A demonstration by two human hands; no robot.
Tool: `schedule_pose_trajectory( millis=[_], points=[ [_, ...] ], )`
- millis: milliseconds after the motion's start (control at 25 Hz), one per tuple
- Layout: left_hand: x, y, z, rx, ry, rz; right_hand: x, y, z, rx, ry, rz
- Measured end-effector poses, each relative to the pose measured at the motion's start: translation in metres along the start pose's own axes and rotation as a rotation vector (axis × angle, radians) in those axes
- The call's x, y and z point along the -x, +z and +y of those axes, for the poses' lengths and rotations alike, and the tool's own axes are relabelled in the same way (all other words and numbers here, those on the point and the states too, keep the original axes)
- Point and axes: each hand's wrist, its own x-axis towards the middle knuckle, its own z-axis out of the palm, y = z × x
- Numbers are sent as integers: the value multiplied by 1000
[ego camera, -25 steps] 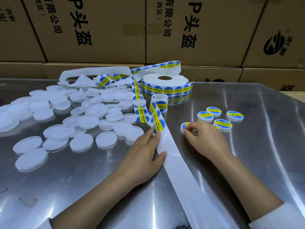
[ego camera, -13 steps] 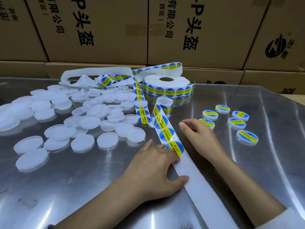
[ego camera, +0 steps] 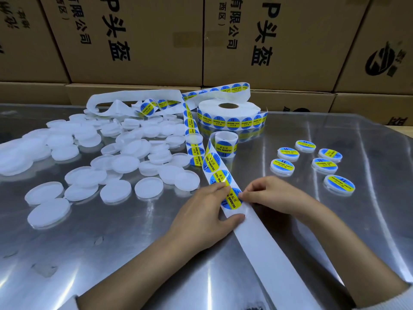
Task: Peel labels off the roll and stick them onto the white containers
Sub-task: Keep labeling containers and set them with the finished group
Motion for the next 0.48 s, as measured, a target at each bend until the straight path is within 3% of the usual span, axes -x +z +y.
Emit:
schedule_pose_trajectory(
  millis=[240, 480],
  points=[
    [0, -1, 1, 101, 51, 74, 14, -11, -1, -136, -81, -239],
    [1, -3, 7, 232, 41, 122, 17, -16, 0, -342, -112, -311]
  ],
)
